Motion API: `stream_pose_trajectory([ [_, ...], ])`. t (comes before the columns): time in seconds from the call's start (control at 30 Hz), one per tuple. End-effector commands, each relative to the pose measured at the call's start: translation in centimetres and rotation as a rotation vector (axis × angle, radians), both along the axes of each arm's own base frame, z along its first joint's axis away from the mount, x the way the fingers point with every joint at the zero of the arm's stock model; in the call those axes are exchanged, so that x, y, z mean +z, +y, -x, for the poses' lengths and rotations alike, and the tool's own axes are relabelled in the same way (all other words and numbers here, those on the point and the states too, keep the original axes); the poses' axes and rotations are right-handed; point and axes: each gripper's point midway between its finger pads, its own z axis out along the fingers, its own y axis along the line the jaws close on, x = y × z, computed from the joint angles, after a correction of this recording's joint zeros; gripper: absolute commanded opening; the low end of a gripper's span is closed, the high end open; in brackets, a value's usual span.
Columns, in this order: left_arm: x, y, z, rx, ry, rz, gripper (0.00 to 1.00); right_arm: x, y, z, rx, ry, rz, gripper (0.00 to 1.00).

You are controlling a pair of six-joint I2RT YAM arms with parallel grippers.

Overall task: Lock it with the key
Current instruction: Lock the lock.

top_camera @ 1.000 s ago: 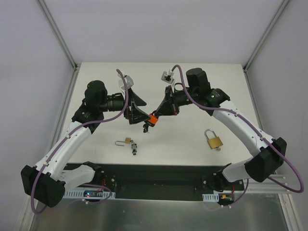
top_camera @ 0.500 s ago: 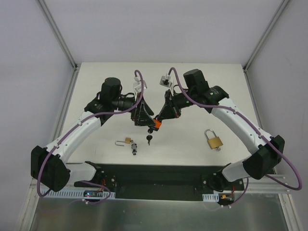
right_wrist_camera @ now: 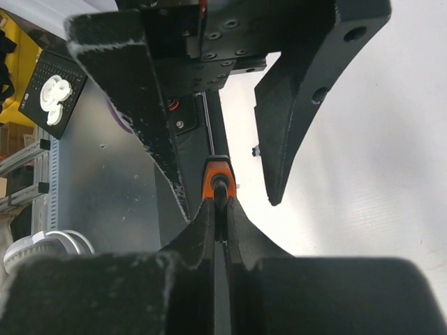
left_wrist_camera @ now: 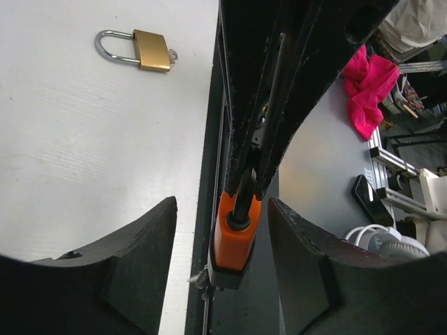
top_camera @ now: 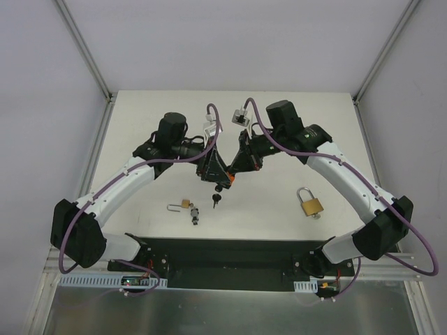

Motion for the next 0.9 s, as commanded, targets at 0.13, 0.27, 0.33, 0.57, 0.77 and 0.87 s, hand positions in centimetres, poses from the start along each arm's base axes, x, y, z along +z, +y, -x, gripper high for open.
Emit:
stream_pose_trajectory([
  [0.13,1.8,-0.8,0.7,-0.083,-0.036,0.049,0.22,2.6,-0.1,-0.7,-0.023,-0.096,-0.056,0.01],
  [0.27,1.6,-0.7,0.8,-0.087,-0.033,0.048,0.0,2.7,-0.2,-1.2,-0.048,-0.103,-0.058,0.01],
  [0.33,1.5,-0.7,0.8,-0.085,-0.029,0.045,0.0,2.8,-0.3,-1.3,-0.062,-0.099,-0.062,0.01],
  [0.57,1.5,-0.7,-0.6,0.009,-0.081,0.016,0.0,3.6,-0.4,-2.8,-0.155,-0.11,-0.106,0.19],
  [0.77,2.4,-0.7,-2.3,0.129,-0.135,0.017,0.0,5.1,-1.4,-4.8,-0.3,-0.144,-0.248,0.68],
  [0.87,3.8,-0.7,-2.5,0.16,-0.185,0.069,0.0,6.0,-1.9,-5.1,-0.347,-0.153,-0.313,0.86],
])
